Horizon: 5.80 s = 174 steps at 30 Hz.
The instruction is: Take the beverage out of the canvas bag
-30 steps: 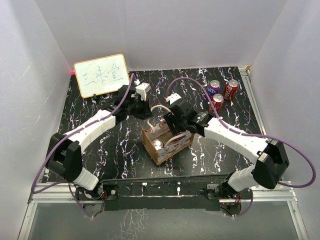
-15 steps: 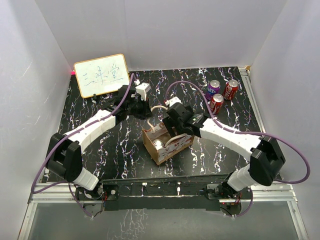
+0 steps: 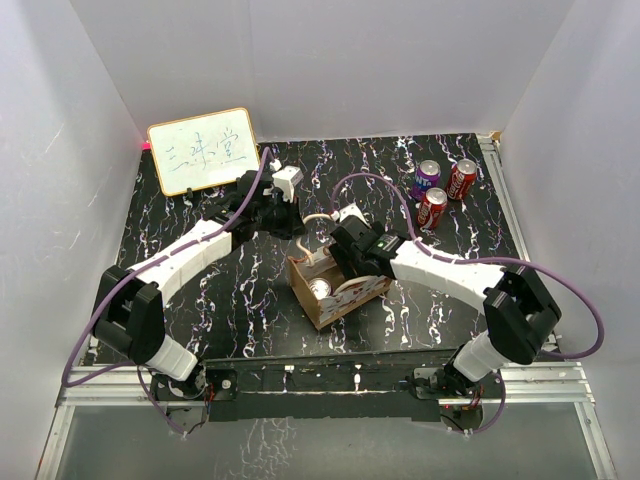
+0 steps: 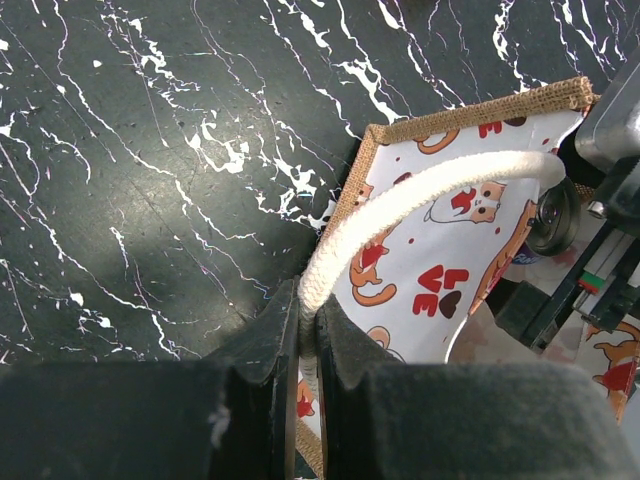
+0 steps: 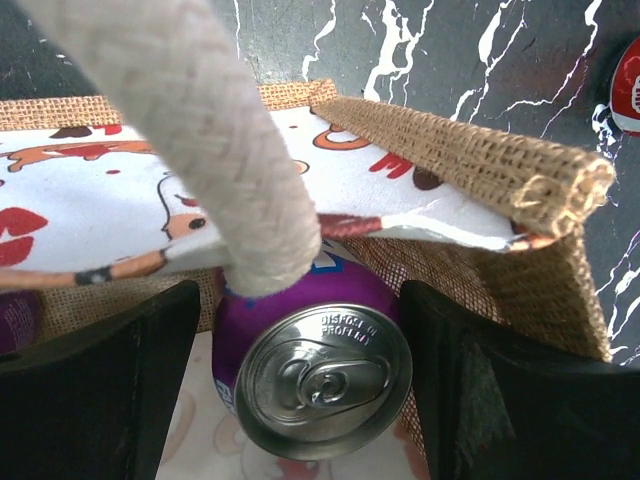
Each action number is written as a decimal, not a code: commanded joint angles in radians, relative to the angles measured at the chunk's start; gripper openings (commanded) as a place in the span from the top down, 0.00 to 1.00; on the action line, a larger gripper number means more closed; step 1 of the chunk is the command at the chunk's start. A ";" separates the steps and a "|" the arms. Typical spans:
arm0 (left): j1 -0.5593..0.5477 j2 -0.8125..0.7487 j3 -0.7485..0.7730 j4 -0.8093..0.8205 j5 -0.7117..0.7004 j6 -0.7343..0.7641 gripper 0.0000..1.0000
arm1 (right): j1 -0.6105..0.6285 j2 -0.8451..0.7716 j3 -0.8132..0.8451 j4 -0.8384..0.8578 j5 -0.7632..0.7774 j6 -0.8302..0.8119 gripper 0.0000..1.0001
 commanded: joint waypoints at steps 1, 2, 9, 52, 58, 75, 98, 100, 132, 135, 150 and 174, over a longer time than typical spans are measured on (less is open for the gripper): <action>-0.005 -0.016 0.027 -0.020 0.013 -0.001 1.00 | -0.004 0.003 -0.024 0.004 -0.036 0.051 0.20; -0.004 -0.015 0.029 -0.021 0.013 -0.001 1.00 | -0.004 0.001 -0.024 0.008 -0.041 0.050 0.23; -0.004 -0.019 0.029 -0.023 0.010 0.001 1.00 | -0.004 -0.024 -0.004 0.011 -0.042 0.049 0.46; -0.004 -0.019 0.029 -0.023 0.008 0.001 1.00 | -0.004 -0.420 0.092 0.193 -0.045 0.086 0.92; -0.004 -0.023 0.029 -0.024 0.007 0.002 1.00 | -0.004 -0.434 0.108 0.210 -0.030 0.089 0.92; -0.004 -0.024 0.029 -0.022 0.008 0.002 1.00 | -0.004 -0.565 0.206 0.131 0.067 0.066 0.92; -0.004 -0.023 0.029 -0.024 0.006 0.002 1.00 | -0.278 -0.474 -0.006 0.072 0.250 0.153 0.92; -0.005 -0.025 0.029 -0.024 0.006 0.001 1.00 | -0.356 -0.467 -0.042 0.111 0.167 0.168 0.92; -0.004 -0.042 0.033 -0.026 0.020 0.000 1.00 | -0.919 0.039 0.168 0.382 0.043 0.125 0.92; -0.004 -0.038 0.034 -0.024 0.026 -0.002 1.00 | -0.919 0.087 0.208 0.368 0.042 0.109 0.92; -0.003 -0.026 0.032 -0.017 0.044 -0.014 1.00 | -0.919 0.186 0.198 0.403 0.013 0.067 0.80; -0.005 -0.025 0.029 -0.024 0.003 -0.001 1.00 | -0.919 -0.052 0.045 0.371 -0.094 0.104 0.01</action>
